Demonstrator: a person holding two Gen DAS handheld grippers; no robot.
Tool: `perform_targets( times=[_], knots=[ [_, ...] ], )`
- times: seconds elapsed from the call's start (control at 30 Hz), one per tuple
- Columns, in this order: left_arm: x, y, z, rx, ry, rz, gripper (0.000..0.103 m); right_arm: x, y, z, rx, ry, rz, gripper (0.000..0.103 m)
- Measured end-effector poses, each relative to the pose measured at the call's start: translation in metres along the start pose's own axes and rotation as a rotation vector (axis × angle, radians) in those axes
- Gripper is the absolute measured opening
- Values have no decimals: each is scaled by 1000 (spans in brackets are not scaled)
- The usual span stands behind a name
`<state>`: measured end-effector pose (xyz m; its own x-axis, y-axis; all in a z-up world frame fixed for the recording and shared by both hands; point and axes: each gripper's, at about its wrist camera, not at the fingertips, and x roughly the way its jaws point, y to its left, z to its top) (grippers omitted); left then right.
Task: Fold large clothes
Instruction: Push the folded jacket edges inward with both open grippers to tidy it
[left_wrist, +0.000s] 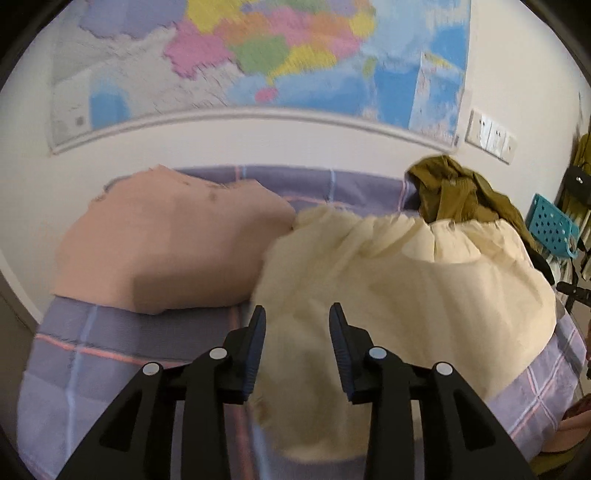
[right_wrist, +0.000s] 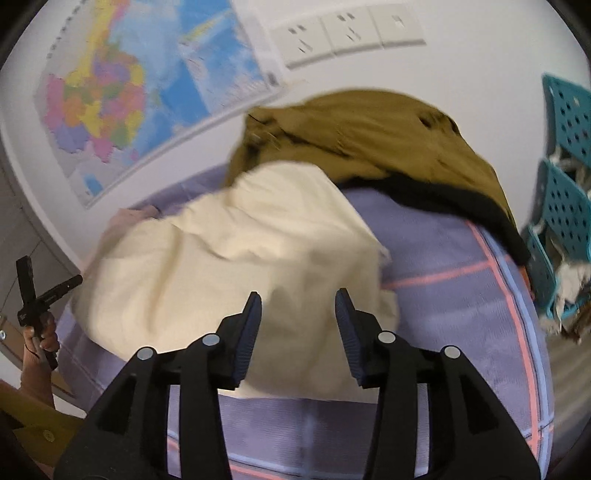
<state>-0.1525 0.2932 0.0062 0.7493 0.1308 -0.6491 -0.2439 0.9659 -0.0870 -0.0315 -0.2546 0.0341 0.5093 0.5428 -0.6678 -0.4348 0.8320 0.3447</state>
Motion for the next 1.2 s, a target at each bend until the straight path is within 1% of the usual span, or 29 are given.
perform_targets(
  times=[0.07,0.1,0.17,0.23,0.3,0.33,0.37,0.43,0.5,0.6,0.73,0.83,1.03,1.1,1.13,1.2],
  knots=[
    [-9,2,-4,-2,1,-7,33,-2,14,4,-39,-15,37,44],
    [-9,3,-6,-3,8,-10,33,0,20,5,-57,-19,40,44],
    [0,2,-14,2,49,2,33,6,30,5,-82,-9,48,44],
    [14,4,-23,-22,93,-2,32,22,32,3,-78,36,64,45],
    [22,8,-29,-59,105,-21,32,40,29,-3,-64,89,18,48],
    [24,10,-31,-70,102,-26,33,50,23,-6,-33,118,20,47],
    [24,11,-31,-81,101,-28,33,53,20,-7,-9,120,29,47],
    [18,13,-31,-96,98,-14,36,49,17,-7,15,103,39,48],
    [11,12,-30,-97,91,20,42,42,18,-7,24,91,41,52],
    [-1,6,-32,-91,75,63,45,31,22,-8,14,85,34,55],
    [-13,-1,-39,-84,69,105,47,18,26,-9,10,54,36,56],
    [-22,-5,-45,-84,69,108,49,8,30,-8,11,32,53,59],
    [-32,-12,-56,-73,82,94,51,1,49,-13,-22,31,105,60],
    [-35,-14,-61,-83,98,57,54,3,54,-16,-36,39,112,61],
    [-36,-15,-65,-93,107,25,55,5,55,-18,-34,51,116,61],
    [-37,-17,-70,-97,124,-13,55,12,54,-21,-19,73,114,62]
  ],
)
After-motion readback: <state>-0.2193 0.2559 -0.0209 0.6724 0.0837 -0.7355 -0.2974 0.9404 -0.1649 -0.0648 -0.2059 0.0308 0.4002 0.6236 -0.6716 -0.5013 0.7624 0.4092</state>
